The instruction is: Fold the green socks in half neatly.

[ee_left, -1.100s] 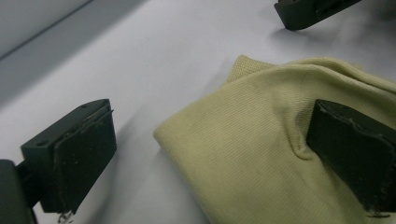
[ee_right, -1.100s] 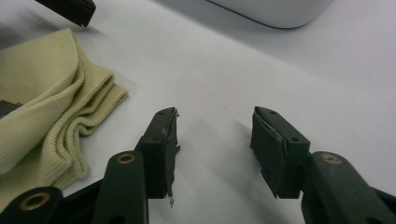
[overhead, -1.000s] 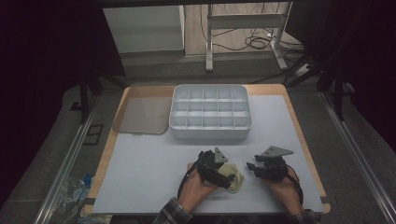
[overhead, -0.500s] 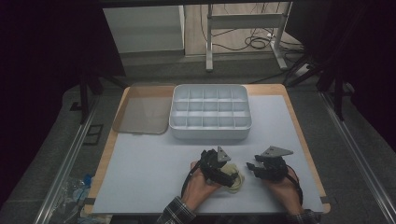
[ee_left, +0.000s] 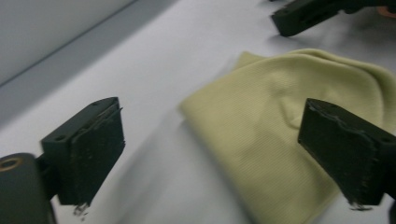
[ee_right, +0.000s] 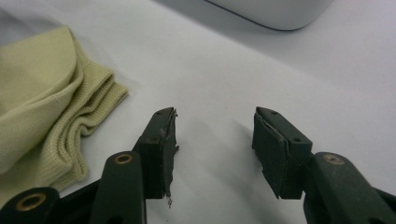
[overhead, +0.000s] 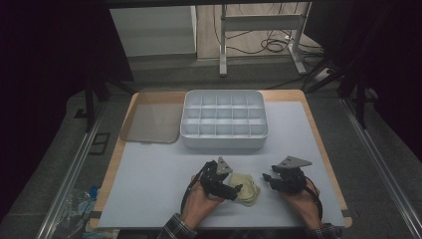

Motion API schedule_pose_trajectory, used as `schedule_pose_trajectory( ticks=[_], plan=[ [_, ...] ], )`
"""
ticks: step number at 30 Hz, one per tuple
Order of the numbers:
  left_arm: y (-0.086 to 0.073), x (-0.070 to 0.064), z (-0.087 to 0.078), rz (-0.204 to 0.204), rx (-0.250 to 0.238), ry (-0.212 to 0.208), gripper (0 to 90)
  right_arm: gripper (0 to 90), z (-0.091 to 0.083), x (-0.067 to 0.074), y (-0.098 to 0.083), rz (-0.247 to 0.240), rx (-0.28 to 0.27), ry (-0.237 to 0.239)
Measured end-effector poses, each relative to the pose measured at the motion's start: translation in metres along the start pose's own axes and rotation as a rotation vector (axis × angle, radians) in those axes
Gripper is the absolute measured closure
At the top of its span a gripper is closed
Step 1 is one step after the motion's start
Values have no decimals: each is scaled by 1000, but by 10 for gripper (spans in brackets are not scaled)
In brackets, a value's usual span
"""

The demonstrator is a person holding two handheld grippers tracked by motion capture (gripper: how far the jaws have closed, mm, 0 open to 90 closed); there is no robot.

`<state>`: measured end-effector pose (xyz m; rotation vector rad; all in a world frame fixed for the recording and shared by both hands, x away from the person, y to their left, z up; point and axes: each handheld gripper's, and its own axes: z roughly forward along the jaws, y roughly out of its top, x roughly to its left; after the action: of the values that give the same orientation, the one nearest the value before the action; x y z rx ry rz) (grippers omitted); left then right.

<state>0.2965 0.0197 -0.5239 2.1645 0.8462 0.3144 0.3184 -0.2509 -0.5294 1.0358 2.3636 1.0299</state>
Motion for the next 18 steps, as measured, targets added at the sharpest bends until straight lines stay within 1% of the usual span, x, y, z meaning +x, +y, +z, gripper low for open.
schedule_pose_trajectory(
  ticks=[2,3,4,6,9,14,17,18],
  plan=[
    [-2,5,-5,-11,-10,9,119,502,-1,1,0,4,0,0],
    [-4,8,-8,-16,-16,7,134,506,-1,1,1,11,1,7],
    [-5,9,-9,-19,-18,7,153,530,-2,2,2,17,-1,18],
    [-7,11,-11,-21,-22,9,174,564,-5,4,3,18,-8,23],
    [-11,14,-13,-25,-25,7,195,649,-10,7,6,16,-19,39],
    [-14,15,-15,-20,-22,-1,220,771,-17,11,14,30,-39,92],
    [-16,16,-16,-25,-26,0,226,816,-20,16,19,23,-45,112],
    [-16,17,-17,-26,-27,1,226,827,-22,20,22,16,-46,121]
  ],
)
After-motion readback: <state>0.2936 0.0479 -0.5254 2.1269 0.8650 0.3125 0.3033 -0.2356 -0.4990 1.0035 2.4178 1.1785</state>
